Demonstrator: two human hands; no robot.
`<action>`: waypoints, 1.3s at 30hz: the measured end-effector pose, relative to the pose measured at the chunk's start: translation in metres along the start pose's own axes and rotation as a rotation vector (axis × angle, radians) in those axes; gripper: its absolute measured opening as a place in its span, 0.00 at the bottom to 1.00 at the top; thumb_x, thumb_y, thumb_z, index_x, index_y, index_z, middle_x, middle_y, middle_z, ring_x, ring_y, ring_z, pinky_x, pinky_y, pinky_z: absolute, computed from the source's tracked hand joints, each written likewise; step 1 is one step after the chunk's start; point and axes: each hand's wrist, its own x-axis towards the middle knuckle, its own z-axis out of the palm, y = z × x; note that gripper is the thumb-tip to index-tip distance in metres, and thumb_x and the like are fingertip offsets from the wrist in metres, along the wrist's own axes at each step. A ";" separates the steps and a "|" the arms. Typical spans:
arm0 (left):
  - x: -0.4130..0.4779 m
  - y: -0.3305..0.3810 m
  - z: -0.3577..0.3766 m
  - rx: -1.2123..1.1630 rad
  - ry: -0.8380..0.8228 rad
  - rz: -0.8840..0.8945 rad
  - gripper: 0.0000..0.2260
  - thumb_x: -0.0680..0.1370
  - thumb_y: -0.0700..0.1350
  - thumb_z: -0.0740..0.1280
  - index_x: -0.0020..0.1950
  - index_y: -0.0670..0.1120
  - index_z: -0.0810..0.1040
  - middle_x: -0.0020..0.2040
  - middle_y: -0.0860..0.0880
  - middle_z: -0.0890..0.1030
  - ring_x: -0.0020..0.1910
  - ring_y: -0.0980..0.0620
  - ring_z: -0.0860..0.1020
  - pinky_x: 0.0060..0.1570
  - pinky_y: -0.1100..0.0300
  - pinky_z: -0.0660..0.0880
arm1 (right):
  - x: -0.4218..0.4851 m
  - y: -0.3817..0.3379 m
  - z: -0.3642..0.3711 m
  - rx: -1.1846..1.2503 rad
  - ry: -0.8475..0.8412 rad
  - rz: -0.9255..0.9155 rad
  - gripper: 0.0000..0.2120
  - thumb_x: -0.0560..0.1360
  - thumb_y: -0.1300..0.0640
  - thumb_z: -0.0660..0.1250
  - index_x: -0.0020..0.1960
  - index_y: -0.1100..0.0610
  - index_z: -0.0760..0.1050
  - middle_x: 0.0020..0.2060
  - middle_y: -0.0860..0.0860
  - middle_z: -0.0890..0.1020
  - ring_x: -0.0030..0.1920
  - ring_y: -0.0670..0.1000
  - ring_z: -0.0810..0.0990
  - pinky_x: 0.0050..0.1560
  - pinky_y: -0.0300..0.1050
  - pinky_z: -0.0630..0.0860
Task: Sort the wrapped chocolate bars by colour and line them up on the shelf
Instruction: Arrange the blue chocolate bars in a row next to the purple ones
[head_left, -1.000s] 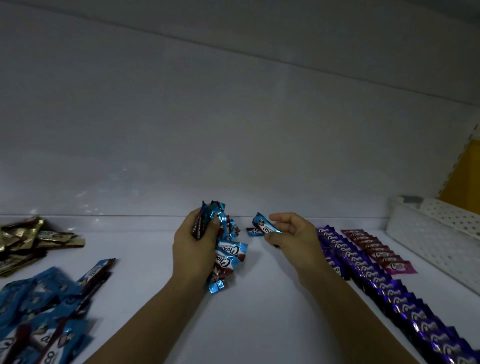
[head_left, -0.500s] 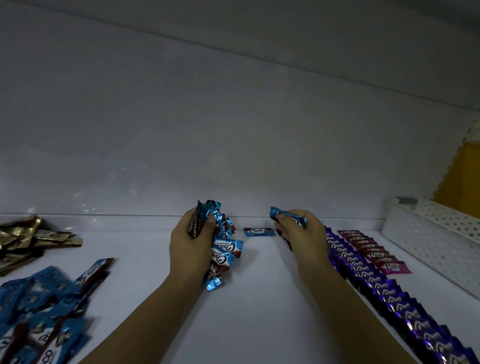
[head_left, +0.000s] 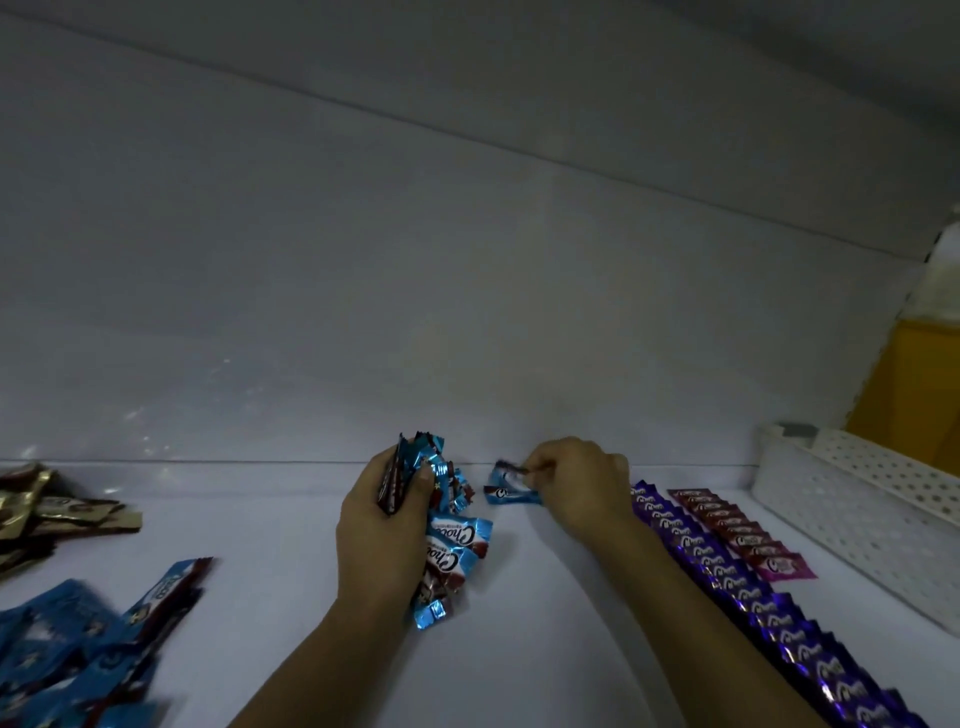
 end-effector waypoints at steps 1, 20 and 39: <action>0.000 0.000 0.000 0.004 -0.003 -0.002 0.11 0.79 0.46 0.66 0.60 0.50 0.78 0.49 0.45 0.84 0.42 0.42 0.84 0.47 0.40 0.80 | 0.000 0.001 0.005 -0.049 -0.022 -0.022 0.10 0.78 0.56 0.62 0.50 0.45 0.81 0.48 0.46 0.81 0.53 0.50 0.75 0.54 0.46 0.61; -0.001 0.001 0.001 0.036 -0.001 0.019 0.10 0.79 0.46 0.66 0.59 0.50 0.79 0.47 0.46 0.84 0.43 0.42 0.84 0.48 0.40 0.80 | -0.009 0.009 0.036 -0.245 0.087 -0.109 0.12 0.78 0.53 0.58 0.57 0.46 0.76 0.53 0.50 0.76 0.56 0.52 0.71 0.52 0.47 0.63; -0.007 0.008 0.000 0.100 -0.177 0.065 0.09 0.78 0.41 0.66 0.54 0.52 0.82 0.48 0.49 0.85 0.47 0.47 0.84 0.50 0.48 0.79 | -0.029 -0.035 -0.004 1.205 -0.266 0.062 0.05 0.75 0.60 0.68 0.47 0.60 0.81 0.35 0.47 0.82 0.34 0.40 0.80 0.34 0.29 0.72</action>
